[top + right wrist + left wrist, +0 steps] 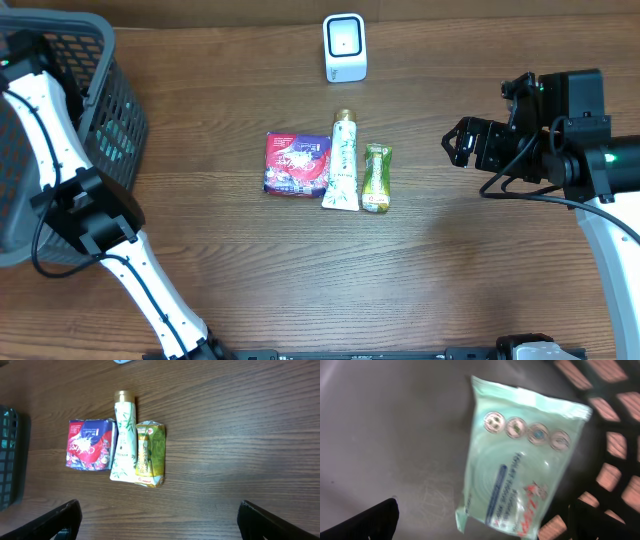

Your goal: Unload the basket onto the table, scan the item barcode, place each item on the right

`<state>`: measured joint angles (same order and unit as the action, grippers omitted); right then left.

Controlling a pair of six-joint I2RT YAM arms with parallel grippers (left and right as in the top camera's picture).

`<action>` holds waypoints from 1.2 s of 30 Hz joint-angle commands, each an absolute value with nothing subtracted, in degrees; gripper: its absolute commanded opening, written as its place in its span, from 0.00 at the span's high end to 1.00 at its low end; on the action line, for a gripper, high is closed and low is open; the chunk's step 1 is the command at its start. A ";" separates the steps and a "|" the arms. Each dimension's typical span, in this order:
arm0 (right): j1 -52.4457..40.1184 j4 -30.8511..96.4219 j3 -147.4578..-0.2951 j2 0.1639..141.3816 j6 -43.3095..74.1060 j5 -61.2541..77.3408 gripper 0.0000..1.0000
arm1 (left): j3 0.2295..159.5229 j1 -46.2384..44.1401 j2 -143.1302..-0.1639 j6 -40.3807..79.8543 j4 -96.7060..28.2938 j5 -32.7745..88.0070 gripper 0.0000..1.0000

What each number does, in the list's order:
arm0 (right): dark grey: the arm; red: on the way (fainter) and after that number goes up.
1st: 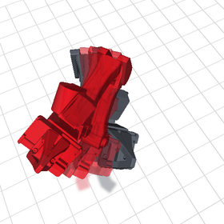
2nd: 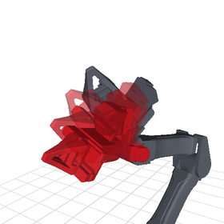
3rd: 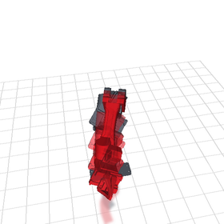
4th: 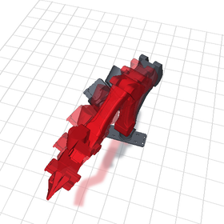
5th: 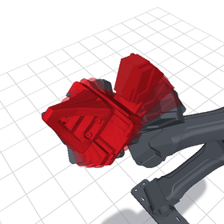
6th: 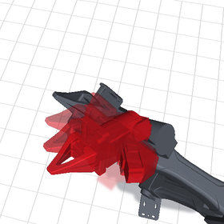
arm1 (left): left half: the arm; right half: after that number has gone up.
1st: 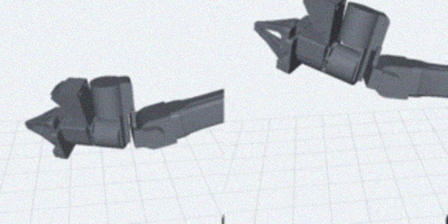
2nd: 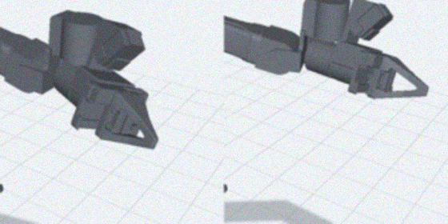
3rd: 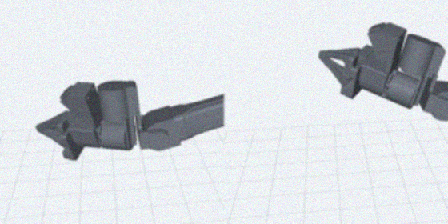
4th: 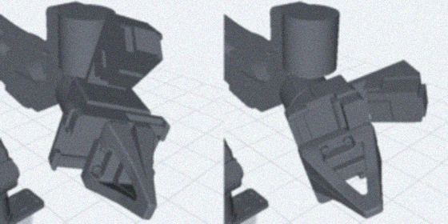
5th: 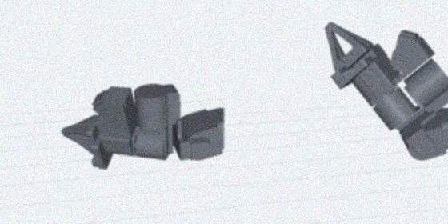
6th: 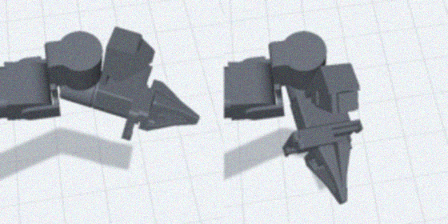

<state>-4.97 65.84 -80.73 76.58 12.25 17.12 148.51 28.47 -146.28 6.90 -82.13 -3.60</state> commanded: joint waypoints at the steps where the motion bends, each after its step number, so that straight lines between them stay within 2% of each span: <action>1: -5.13 66.19 -81.71 76.64 12.71 16.80 0.00 | 145.47 27.29 -146.28 12.32 -80.97 -7.57 0.00; 7: -5.13 66.22 -81.71 76.64 12.71 16.78 0.00 | 138.45 27.29 -146.28 12.19 -76.55 -5.41 0.02; 9: -5.13 66.02 -81.71 76.64 12.71 16.78 0.00 | 137.10 27.29 -146.28 11.31 -75.83 -4.01 0.07; 10: -5.13 65.91 -81.71 76.64 12.71 16.80 0.00 | 136.66 27.29 -146.28 11.11 -75.75 -3.44 0.14; 11: -5.13 65.87 -81.71 76.64 12.71 16.78 0.00 | 136.59 27.31 -146.28 11.16 -75.79 -3.31 0.26; 12: -5.13 65.78 -81.71 76.64 12.71 16.78 0.00 | 136.59 27.29 -146.28 11.14 -75.90 -3.14 0.43; 13: -5.13 65.71 -81.71 76.64 12.71 16.78 0.00 | 136.62 27.31 -146.28 11.14 -76.14 -3.14 0.64; 14: -5.13 65.65 -81.71 76.64 12.71 16.78 0.00 | 136.64 27.31 -146.26 11.14 -76.31 -3.14 0.92; 15: -5.13 65.65 -81.71 76.64 12.71 16.78 0.00 | 136.70 27.31 -146.23 11.16 -76.69 -3.14 0.96; 20: -5.13 65.21 -81.71 76.64 12.69 16.75 0.00 | 138.32 27.77 -146.02 11.14 -80.49 -3.16 0.96; 26: -5.13 64.38 -81.71 76.64 12.69 16.78 0.00 | 151.61 29.19 -144.22 9.82 -90.02 -3.11 0.96; 31: -5.13 64.42 -81.71 76.64 12.69 16.80 0.00 | 166.36 29.61 -139.11 9.06 -96.82 -2.90 0.96; 36: -5.13 64.64 -81.71 76.64 12.69 16.78 0.00 | 169.66 28.69 -128.79 6.20 -96.82 -1.89 0.96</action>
